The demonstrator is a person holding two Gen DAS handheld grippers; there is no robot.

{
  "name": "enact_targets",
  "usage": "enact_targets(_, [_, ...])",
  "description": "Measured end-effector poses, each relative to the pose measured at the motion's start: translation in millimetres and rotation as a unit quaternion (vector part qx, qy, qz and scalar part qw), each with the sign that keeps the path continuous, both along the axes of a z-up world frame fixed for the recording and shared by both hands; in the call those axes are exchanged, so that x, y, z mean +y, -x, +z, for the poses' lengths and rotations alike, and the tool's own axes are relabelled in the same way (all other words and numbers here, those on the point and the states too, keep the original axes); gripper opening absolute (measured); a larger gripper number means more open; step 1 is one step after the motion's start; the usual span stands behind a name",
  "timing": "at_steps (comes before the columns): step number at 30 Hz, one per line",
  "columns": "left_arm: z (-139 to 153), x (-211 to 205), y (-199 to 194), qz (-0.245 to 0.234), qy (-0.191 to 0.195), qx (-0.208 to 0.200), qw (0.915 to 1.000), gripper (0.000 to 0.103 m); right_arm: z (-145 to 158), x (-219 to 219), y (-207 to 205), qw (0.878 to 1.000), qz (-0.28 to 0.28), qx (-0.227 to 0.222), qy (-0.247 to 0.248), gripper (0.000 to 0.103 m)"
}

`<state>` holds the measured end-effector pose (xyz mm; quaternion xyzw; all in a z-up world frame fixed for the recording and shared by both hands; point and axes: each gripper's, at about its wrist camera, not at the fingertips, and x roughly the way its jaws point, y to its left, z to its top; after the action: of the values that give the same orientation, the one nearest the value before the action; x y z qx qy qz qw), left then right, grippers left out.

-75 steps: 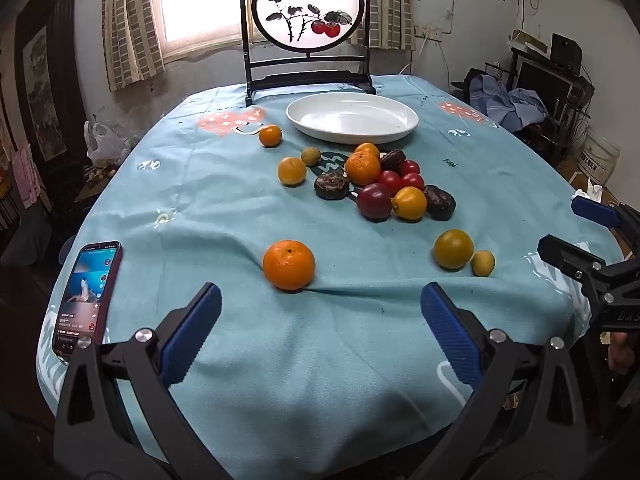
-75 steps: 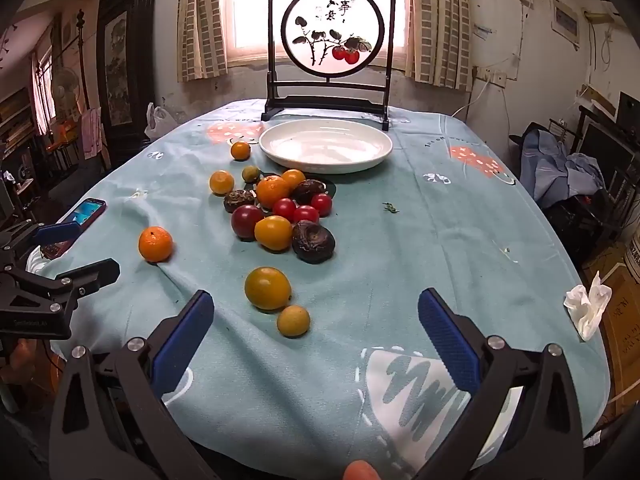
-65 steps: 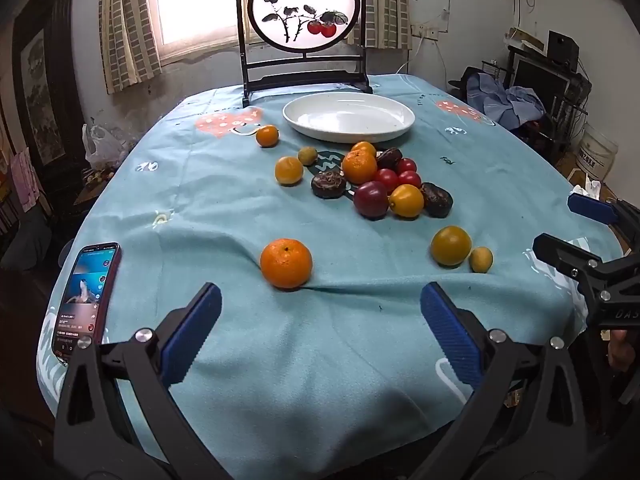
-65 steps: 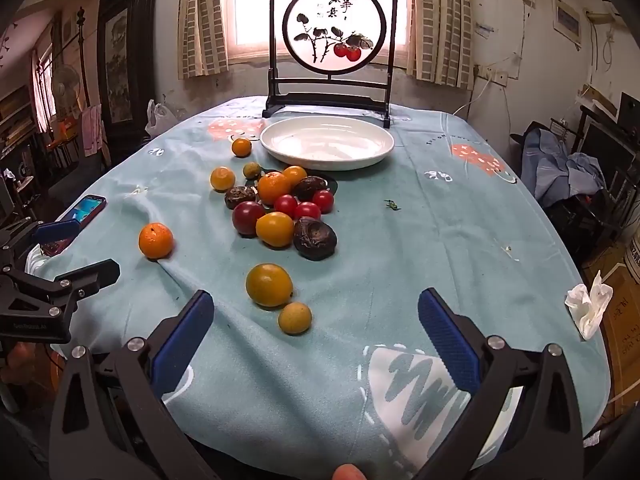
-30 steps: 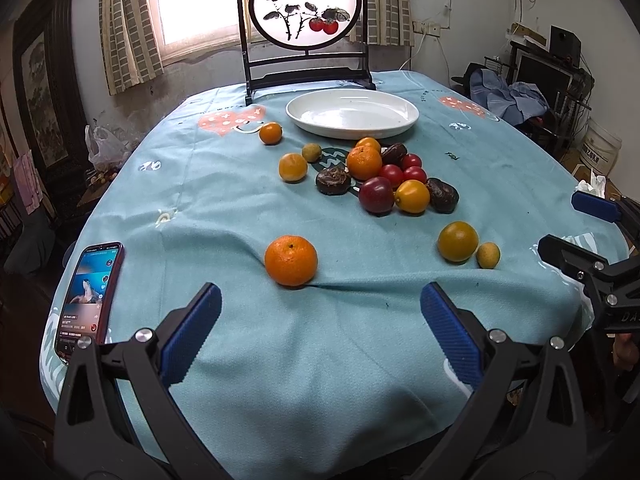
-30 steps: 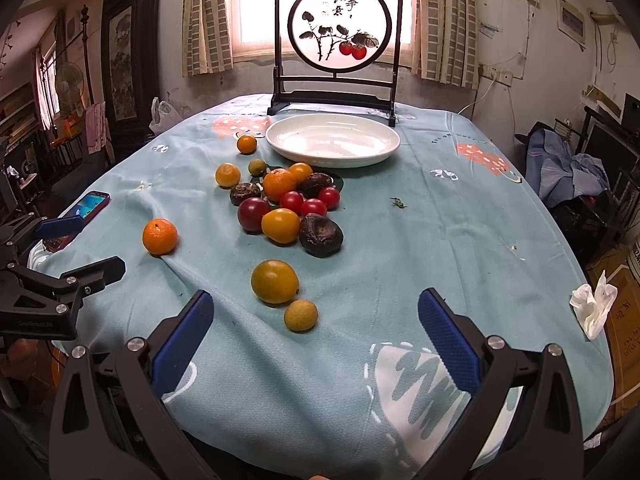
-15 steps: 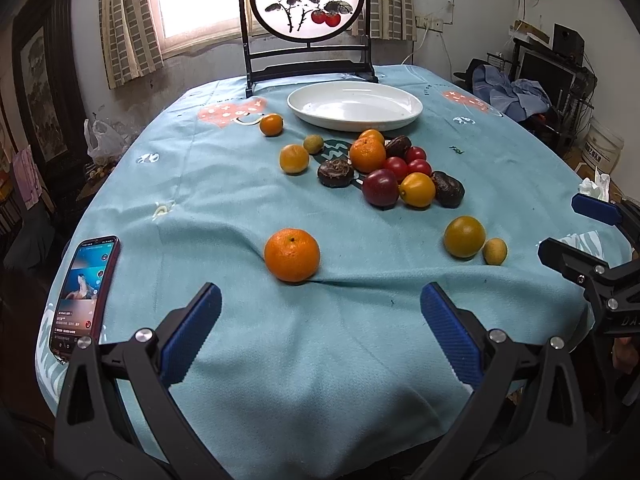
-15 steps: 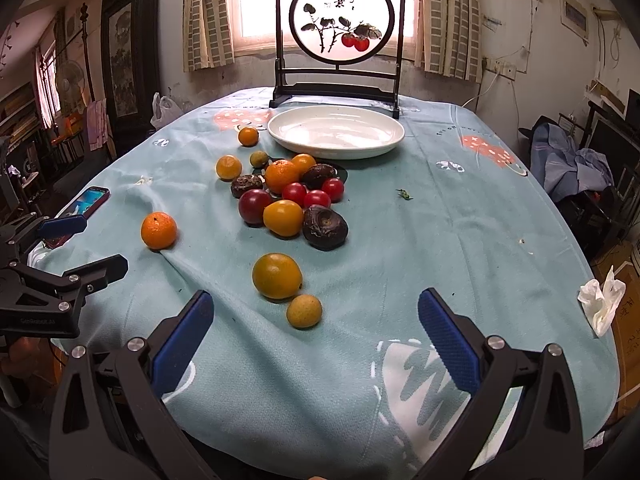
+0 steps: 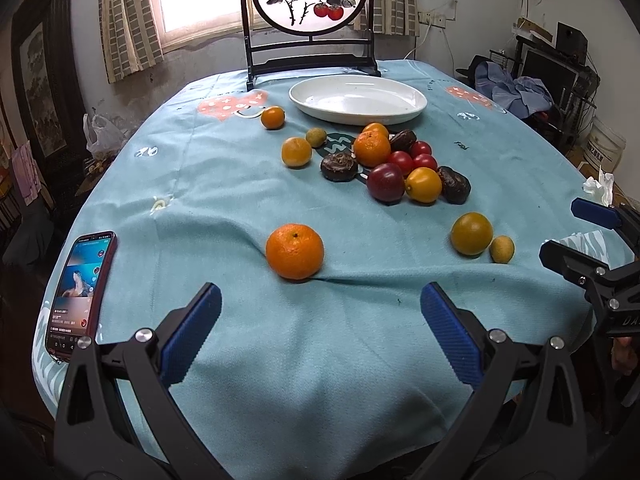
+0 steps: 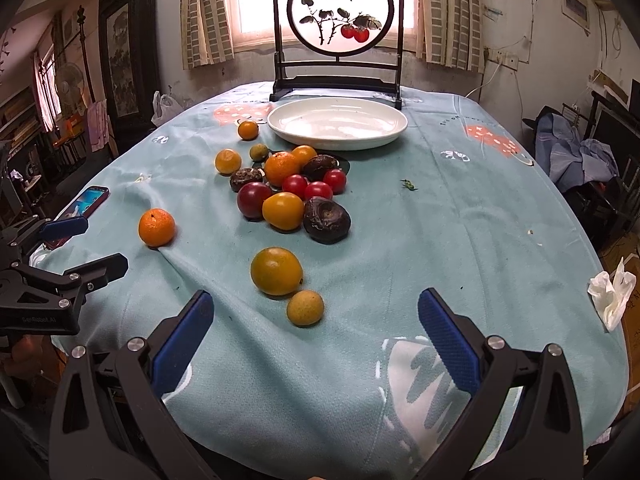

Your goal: Organize fruits

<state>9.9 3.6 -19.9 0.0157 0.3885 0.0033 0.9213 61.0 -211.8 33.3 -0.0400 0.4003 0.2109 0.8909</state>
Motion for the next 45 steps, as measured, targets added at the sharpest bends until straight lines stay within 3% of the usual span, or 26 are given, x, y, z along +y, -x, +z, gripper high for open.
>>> enact_targets(7, [0,7,-1,0.000,0.000,-0.001,1.0000,0.101,-17,3,-12,0.999,0.014,0.028,-0.008,0.100])
enact_targets(11, [-1,11,-6,0.006,0.007,0.005,0.9999,0.101,-27,4,-20,0.998,0.021,0.052,-0.016,0.078])
enact_targets(17, [-2,13,-10,0.007,0.009,0.009,0.9999,0.101,-34,2,-25,0.997,0.019,0.065,-0.023,0.062])
enact_targets(23, [-4,17,-11,0.009,0.009,0.011,0.9999,0.101,-45,2,-31,0.996,0.020,0.085,-0.022,0.052])
enact_targets(35, [-10,23,-16,0.020,0.017,0.023,0.9994,0.101,-48,8,-29,0.998,0.018,0.064,0.006,0.046])
enact_targets(38, [-10,22,-15,0.018,0.014,0.022,0.9995,0.101,-47,9,-27,0.998,0.025,0.057,0.006,0.037])
enact_targets(45, [-12,25,-17,0.021,0.015,0.024,0.9994,0.101,-48,13,-24,0.998,0.035,0.054,0.011,0.027])
